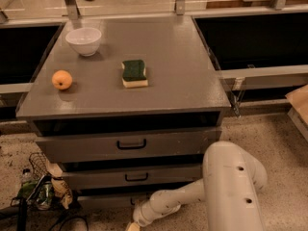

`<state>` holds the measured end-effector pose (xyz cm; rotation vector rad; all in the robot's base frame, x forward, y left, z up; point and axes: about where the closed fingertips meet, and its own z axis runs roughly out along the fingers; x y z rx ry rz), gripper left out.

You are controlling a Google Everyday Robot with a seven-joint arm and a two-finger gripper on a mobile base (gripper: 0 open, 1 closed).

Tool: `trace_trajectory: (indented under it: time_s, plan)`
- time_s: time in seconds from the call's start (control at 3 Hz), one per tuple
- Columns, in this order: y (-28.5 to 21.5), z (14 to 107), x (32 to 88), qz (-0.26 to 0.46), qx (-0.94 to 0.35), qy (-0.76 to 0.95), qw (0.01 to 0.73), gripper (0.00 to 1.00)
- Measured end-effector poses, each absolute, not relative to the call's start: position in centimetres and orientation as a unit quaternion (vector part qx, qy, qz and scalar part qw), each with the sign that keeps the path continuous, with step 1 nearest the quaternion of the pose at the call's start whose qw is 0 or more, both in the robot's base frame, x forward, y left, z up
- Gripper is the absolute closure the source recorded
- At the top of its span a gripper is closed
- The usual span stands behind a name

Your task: Open bottom drawer

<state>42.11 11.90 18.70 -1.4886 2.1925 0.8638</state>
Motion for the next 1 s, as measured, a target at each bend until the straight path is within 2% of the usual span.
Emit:
trace_trajectory:
  time_s: [0.33, 1.0]
  plan:
    - [11.88, 20.26, 39.98, 0.339, -0.540, 0.751, 0.174, 0.00]
    - [11.81, 20.35, 40.03, 0.327, -0.539, 0.756, 0.176, 0.00]
